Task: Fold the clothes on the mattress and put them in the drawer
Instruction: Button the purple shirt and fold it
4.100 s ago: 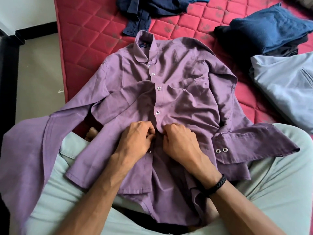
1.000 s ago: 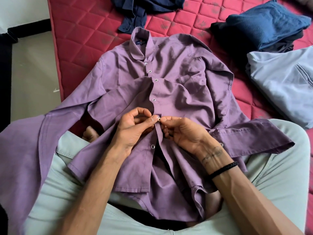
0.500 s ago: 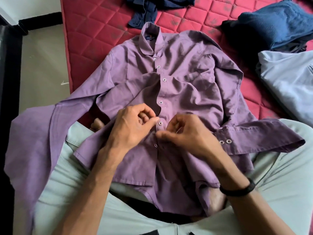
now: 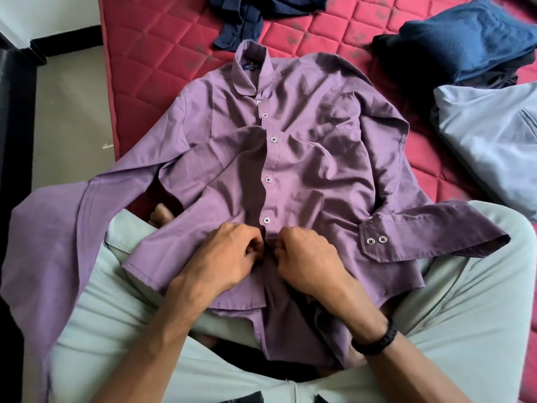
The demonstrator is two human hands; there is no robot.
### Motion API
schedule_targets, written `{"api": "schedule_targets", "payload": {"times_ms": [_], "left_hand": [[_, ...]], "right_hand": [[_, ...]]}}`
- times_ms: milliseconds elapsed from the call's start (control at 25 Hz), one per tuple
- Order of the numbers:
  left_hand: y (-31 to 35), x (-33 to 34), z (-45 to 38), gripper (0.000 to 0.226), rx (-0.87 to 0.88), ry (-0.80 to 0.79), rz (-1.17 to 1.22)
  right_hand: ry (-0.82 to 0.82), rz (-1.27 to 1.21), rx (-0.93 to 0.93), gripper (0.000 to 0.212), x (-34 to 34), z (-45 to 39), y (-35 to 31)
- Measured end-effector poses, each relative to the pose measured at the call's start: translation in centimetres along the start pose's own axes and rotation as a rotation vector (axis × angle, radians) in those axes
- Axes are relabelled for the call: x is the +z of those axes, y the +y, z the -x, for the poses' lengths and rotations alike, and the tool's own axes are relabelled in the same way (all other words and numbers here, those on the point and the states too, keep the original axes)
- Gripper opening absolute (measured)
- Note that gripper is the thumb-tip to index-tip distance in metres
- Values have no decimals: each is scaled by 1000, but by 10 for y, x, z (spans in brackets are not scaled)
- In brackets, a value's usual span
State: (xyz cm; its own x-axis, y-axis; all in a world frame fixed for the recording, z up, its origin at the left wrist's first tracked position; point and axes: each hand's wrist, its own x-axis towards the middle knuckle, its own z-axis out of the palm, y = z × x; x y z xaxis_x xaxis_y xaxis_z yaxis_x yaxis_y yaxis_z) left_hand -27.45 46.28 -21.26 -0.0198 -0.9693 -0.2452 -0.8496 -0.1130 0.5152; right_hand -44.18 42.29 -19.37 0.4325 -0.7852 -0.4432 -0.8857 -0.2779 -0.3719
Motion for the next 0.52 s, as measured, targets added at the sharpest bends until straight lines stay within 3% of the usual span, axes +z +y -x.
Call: {"api": "schedule_targets", "payload": {"times_ms": [160,240,360,520], "left_hand": [[17,1,9,13,-50,333,113],[30,3,17,13,-68,425,155],[39,8,23,13,-134,430,221],[36,11,23,9,-251,401,352]], "right_hand": [[0,-388,47,13,-11,-10,21],[-20,-572,30,15,-10,-7,21],[14,-733,51,20,-1,-4,18],[86,-680,28,12,3,-6,19]]}}
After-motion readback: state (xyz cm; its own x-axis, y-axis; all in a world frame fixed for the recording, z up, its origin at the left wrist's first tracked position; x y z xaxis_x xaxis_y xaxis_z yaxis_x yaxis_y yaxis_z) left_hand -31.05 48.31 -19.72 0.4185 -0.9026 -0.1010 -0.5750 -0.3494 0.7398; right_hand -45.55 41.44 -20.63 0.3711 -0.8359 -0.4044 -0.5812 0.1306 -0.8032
